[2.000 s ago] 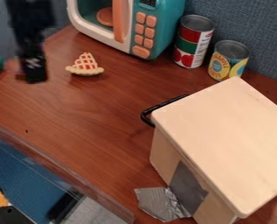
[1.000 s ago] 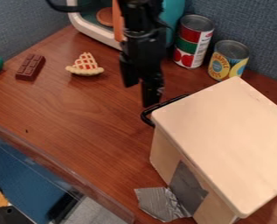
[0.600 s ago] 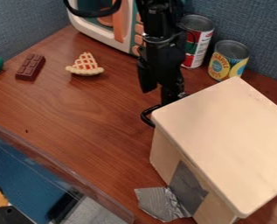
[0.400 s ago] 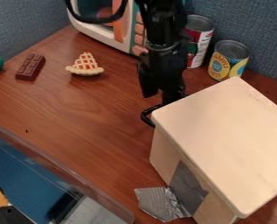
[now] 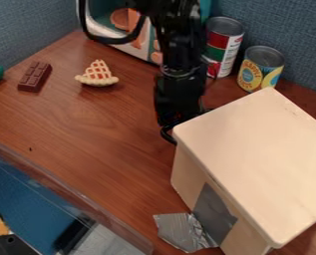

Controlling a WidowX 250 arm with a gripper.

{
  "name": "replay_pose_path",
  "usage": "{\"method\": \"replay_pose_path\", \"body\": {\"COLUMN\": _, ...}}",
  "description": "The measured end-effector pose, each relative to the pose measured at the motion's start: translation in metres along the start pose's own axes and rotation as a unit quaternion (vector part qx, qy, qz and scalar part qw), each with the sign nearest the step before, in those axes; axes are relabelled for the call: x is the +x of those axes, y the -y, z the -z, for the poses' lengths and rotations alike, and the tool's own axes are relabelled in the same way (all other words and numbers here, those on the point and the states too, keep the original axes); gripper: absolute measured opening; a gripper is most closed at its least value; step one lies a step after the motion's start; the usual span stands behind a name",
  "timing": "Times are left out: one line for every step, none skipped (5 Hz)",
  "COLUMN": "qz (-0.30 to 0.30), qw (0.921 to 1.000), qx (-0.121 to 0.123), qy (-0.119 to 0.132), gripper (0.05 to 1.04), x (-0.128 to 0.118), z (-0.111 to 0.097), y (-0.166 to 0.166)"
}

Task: Open the drawer

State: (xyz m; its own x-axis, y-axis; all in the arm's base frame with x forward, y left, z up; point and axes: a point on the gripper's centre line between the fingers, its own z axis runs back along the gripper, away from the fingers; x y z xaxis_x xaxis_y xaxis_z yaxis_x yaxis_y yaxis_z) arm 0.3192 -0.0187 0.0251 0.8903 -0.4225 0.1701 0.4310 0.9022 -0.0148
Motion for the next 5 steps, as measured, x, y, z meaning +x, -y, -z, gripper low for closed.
{"method": "replay_pose_path", "body": {"qz": -0.004, "qw": 1.0, "qx": 0.001, "qy": -0.007, "gripper": 0.348, "x": -0.004, "z": 0.002, "y": -0.004}}
{"method": "replay_pose_path", "body": {"qz": -0.006, "qw": 0.9999, "qx": -0.003, "qy": -0.013, "gripper": 0.165, "x": -0.003, "z": 0.0, "y": -0.012}}
{"method": "replay_pose_path", "body": {"qz": -0.012, "qw": 0.9999, "qx": -0.001, "qy": -0.008, "gripper": 0.132, "x": -0.002, "z": -0.008, "y": -0.028}}
{"method": "replay_pose_path", "body": {"qz": -0.02, "qw": 0.9998, "qx": 0.008, "qy": -0.005, "gripper": 0.129, "x": -0.004, "z": -0.015, "y": -0.049}}
{"method": "replay_pose_path", "body": {"qz": -0.033, "qw": 0.9994, "qx": 0.006, "qy": -0.008, "gripper": 0.129, "x": -0.008, "z": -0.016, "y": -0.064}}
